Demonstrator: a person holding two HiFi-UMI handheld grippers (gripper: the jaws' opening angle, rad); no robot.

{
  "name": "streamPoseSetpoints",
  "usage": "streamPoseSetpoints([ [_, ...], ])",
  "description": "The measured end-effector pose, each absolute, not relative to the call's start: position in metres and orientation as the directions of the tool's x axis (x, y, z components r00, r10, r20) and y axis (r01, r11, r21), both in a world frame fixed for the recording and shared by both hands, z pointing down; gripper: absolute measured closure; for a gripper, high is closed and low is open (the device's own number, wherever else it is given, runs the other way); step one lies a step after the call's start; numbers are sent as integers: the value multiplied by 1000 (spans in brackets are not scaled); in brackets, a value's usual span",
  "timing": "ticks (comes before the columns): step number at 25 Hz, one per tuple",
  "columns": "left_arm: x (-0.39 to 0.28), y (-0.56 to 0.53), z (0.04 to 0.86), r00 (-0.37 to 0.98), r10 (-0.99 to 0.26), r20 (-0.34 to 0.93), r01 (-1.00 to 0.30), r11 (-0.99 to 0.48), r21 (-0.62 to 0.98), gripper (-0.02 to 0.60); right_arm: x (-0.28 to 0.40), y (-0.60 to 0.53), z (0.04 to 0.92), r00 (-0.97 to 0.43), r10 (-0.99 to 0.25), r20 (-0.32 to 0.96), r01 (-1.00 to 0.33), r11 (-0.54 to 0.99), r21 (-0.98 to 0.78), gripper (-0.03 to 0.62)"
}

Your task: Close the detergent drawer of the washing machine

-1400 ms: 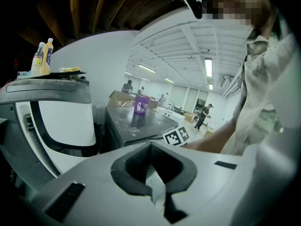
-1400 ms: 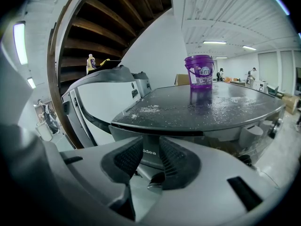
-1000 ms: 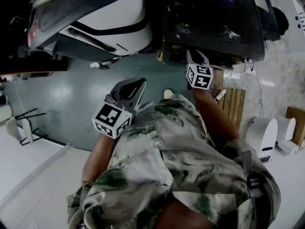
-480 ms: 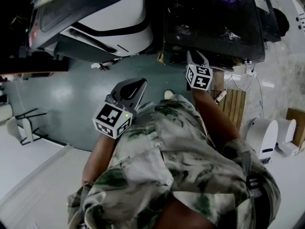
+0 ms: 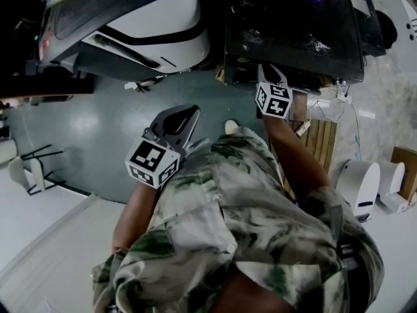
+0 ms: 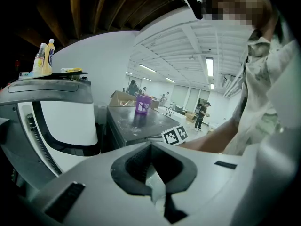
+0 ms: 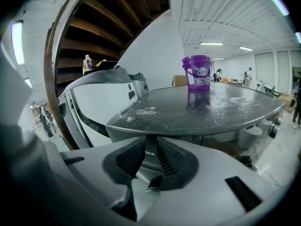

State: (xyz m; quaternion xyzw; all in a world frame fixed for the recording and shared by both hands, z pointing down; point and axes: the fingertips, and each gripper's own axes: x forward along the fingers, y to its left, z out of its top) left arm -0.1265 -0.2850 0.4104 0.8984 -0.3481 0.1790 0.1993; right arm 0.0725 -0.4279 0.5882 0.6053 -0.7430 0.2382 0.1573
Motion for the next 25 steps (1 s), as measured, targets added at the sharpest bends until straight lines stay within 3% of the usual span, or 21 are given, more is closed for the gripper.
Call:
streamPoseSetpoints([
  [7, -130, -270, 405, 700, -551, 454, -689, -687, 229, 558, 68, -422, 585, -244, -825, 511, -968, 174, -181, 473],
  [25, -157, -205, 393, 737, -536, 411, -655, -717, 240, 558, 46, -321, 556, -277, -805, 525, -961, 232, -152, 477],
])
